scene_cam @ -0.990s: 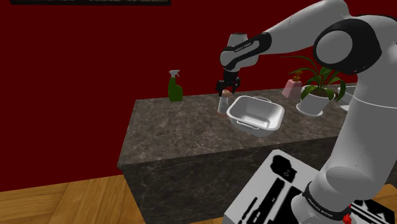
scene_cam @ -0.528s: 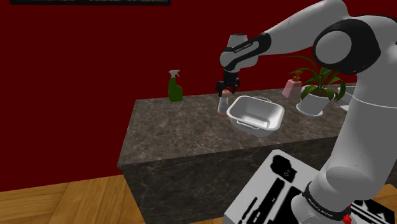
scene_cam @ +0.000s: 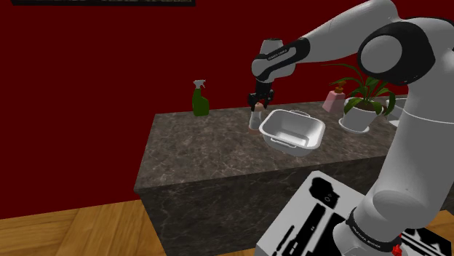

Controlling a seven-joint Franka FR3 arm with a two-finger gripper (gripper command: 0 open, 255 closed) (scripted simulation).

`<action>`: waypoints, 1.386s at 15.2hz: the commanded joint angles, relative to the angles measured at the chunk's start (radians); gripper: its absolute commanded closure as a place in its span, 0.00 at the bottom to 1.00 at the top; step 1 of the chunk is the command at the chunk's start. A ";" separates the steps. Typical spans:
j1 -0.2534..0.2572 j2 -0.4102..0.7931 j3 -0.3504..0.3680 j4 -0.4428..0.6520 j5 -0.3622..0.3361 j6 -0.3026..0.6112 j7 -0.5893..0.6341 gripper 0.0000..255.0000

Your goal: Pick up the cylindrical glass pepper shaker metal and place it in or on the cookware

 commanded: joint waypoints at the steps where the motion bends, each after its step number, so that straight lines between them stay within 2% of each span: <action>1: 0.000 0.000 0.000 0.000 0.000 0.000 0.000 1.00; 21: 0.003 -0.071 -0.005 0.168 -0.024 -0.237 0.018 1.00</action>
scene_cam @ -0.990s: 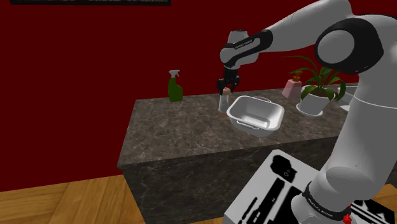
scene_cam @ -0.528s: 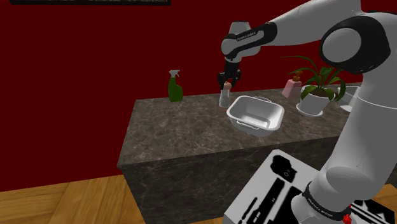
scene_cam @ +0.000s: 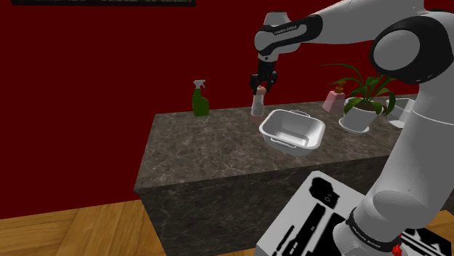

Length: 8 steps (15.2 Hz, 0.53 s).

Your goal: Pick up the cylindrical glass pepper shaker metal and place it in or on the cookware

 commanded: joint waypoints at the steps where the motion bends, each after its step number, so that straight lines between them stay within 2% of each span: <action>1: 0.001 -0.006 0.000 0.020 -0.002 -0.026 0.003 1.00; 8: 0.000 -0.011 -0.001 0.107 -0.005 -0.119 0.006 1.00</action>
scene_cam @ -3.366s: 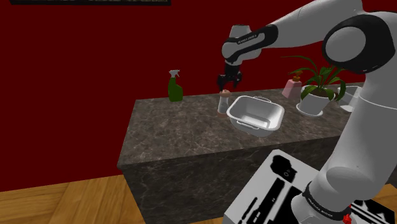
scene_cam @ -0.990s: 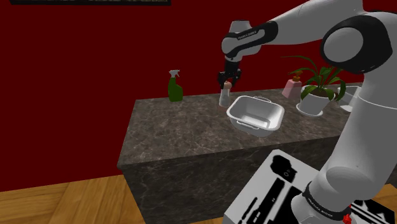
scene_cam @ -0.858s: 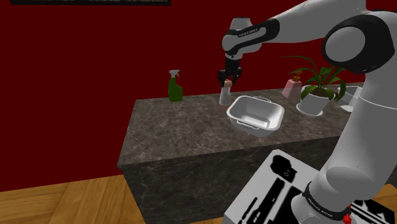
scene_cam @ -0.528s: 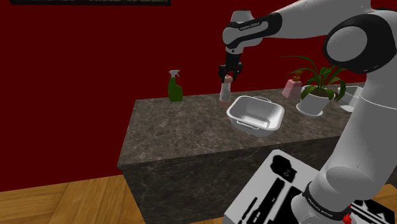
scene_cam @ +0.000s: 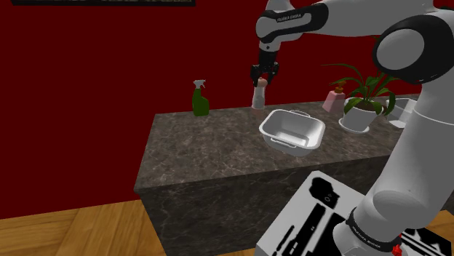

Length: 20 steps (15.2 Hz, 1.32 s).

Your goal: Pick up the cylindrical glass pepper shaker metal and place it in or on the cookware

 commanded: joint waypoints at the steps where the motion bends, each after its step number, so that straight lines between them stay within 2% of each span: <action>1: -0.001 0.003 0.000 0.031 0.001 -0.028 0.000 1.00; 11: -0.005 0.018 -0.002 0.179 0.003 -0.162 0.000 1.00; 20: -0.030 -0.290 -0.029 -0.081 -0.067 -0.201 -0.048 1.00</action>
